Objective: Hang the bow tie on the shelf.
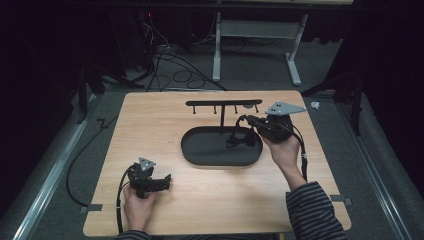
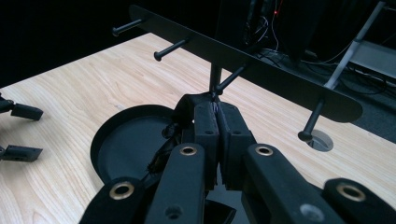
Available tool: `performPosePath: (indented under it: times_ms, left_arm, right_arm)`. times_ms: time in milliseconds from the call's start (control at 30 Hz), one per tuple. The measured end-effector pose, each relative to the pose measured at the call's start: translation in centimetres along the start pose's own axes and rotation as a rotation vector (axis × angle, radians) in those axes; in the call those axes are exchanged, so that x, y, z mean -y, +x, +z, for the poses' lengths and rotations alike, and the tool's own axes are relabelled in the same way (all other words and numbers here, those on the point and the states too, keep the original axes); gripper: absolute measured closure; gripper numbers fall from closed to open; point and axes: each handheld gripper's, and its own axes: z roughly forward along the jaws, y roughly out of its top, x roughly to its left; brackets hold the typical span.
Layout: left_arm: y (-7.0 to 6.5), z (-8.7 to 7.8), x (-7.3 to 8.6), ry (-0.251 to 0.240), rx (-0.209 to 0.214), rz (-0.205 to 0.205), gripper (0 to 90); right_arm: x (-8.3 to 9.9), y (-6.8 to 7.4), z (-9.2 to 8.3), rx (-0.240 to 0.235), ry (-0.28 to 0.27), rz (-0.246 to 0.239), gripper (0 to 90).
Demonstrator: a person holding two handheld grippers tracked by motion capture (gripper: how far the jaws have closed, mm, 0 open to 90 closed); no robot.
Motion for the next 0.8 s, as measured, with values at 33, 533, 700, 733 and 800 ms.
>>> performPosePath:
  times_ms: [33, 533, 700, 733, 800]
  left_arm:
    - [0.0, 0.0, 0.0, 0.000, 0.000, 0.000, 2.6]
    - [0.0, 0.0, 0.0, 0.000, -0.001, 0.000, 2.7]
    - [0.0, 0.0, 0.0, 0.000, 0.000, 0.000, 2.7]
    - [0.0, 0.0, 0.0, 0.000, 0.000, -0.001, 2.7]
    - [0.0, 0.0, 0.0, 0.000, 0.000, 0.000, 2.7]
  right_arm:
    - [0.0, 0.0, 0.1, 0.000, -0.001, 0.001, 89.2]
    - [-1.1, -0.6, 1.4, 0.013, -0.012, 0.030, 89.1]
    - [-1.6, -0.5, 1.8, 0.015, -0.019, 0.037, 89.1]
    - [-1.7, -0.5, 1.9, 0.013, -0.020, 0.038, 89.1]
    - [-1.9, -0.6, 2.1, 0.015, -0.017, 0.035, 89.1]
